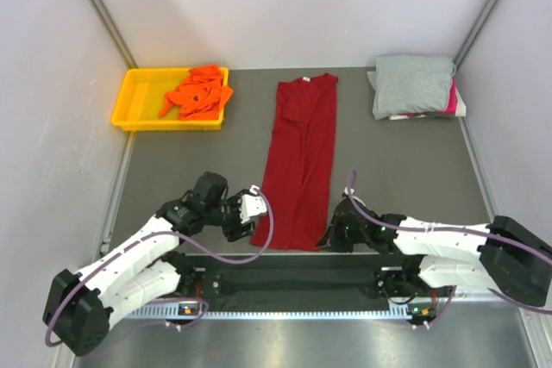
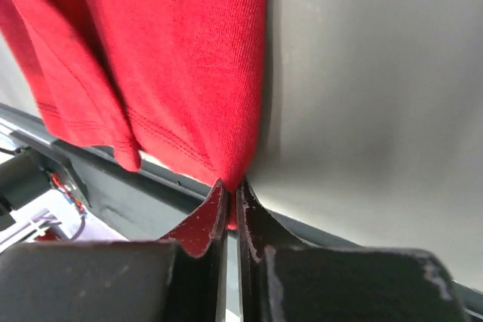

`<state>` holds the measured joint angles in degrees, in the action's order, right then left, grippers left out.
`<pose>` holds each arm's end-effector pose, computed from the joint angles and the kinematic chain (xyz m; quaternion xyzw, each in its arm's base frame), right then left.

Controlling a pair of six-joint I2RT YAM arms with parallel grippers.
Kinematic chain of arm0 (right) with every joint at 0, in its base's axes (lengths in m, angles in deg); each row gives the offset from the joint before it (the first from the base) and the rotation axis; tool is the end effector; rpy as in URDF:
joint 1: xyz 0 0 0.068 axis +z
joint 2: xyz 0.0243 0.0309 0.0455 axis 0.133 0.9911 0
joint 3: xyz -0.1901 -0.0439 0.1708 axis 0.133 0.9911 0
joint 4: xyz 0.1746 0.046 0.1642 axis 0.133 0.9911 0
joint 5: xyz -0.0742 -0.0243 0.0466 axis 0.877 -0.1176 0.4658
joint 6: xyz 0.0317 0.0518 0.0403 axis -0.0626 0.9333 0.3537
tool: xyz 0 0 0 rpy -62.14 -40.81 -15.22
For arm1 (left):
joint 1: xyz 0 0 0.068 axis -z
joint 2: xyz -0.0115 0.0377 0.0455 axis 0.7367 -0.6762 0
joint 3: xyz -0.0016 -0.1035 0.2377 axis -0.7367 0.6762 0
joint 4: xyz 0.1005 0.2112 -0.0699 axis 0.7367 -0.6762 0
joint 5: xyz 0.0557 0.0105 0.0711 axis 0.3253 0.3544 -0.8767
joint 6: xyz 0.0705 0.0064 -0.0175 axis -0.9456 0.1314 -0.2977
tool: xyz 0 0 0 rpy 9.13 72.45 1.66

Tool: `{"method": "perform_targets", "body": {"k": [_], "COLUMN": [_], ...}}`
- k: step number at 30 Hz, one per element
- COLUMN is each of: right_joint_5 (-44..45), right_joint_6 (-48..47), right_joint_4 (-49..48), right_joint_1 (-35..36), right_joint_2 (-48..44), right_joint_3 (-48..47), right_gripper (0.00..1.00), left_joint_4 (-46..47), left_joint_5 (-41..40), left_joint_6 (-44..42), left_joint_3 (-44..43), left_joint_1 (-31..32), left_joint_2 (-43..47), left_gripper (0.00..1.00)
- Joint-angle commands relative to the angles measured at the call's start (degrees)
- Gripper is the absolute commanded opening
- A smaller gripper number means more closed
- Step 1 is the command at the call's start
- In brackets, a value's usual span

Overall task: Fold and stack the t-shirts
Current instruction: Fold the tshirt

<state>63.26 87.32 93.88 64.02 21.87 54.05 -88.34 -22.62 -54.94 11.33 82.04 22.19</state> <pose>0.1062 0.1657 0.1120 0.1266 0.9368 0.3050 0.1156 0.1273 -0.1237 0.1824 0.5866 0.6958 -0.2357 0.3409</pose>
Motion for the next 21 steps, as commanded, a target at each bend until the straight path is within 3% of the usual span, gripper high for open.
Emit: {"method": "perform_targets", "body": {"k": [1,6,9,15,21], "right_joint_5": [0.19,-1.21,-2.79,-5.17,-7.01], "right_joint_6": [-1.58,-2.37,-3.42,-6.85,-9.05], "right_joint_4": [3.32,13.52,15.38,13.97,11.34], "right_joint_1": [-2.06,-7.41,-10.22,-13.49,-14.54], "right_joint_2": [-6.99,-19.66,-24.86,-22.24,-17.05], "right_joint_3": [0.79,5.88,8.43,8.53,7.56], "right_gripper": [0.0,0.0,0.0,0.0,0.0], "left_joint_4": [2.6,7.59,10.23,17.95,23.77], "left_joint_5": [3.1,2.24,0.56,-8.22,-12.97], "left_joint_6": [-3.98,-13.65,-18.84,-24.38,-26.06], "left_joint_3": [0.48,3.11,4.43,8.9,10.24], "left_joint_1": [0.22,3.63,10.29,23.83,28.78], "left_joint_2": [-0.93,-1.46,-2.6,-4.89,-6.29], "left_gripper": [0.64,0.64,0.65,0.65,0.62]}}
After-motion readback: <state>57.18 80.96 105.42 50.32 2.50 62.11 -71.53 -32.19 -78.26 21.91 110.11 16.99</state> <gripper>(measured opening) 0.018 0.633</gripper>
